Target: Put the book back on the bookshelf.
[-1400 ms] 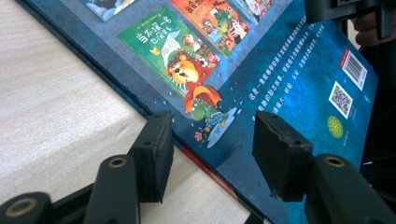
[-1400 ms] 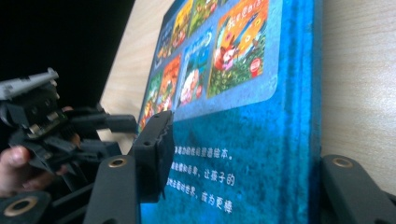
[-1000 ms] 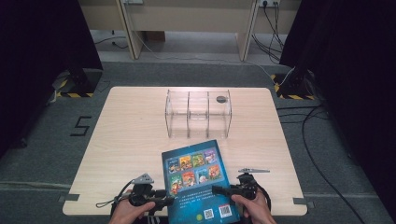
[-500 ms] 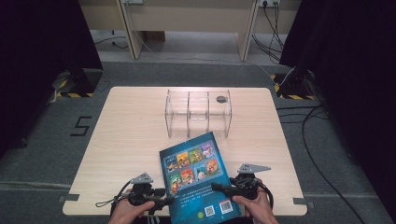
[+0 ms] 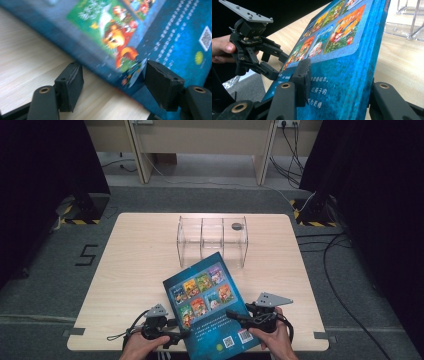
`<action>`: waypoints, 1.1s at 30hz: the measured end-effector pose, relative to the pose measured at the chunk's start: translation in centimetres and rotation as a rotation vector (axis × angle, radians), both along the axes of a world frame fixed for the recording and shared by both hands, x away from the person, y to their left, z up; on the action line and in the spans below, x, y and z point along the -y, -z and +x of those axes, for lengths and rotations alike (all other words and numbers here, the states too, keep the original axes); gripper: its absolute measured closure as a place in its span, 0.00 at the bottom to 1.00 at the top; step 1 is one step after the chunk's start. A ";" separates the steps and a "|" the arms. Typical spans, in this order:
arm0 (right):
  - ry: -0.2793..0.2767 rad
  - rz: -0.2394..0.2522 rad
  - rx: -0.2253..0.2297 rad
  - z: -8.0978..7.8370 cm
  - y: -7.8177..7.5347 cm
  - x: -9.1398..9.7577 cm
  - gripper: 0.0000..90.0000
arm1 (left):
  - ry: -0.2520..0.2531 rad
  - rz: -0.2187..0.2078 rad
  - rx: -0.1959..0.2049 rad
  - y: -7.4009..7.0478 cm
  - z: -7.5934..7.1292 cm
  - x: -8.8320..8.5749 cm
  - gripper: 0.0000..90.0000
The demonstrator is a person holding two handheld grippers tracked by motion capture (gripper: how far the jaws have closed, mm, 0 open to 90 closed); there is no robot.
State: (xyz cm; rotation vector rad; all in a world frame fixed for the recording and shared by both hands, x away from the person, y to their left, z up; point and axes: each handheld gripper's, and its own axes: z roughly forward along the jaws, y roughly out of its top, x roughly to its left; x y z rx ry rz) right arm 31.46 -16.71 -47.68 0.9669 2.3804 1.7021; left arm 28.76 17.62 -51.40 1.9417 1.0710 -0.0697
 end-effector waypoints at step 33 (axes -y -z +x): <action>-0.154 0.027 -0.056 0.9 -0.6 0.3 0.70 | -0.029 0.045 0.147 -2.9 0.8 -0.5 0.60</action>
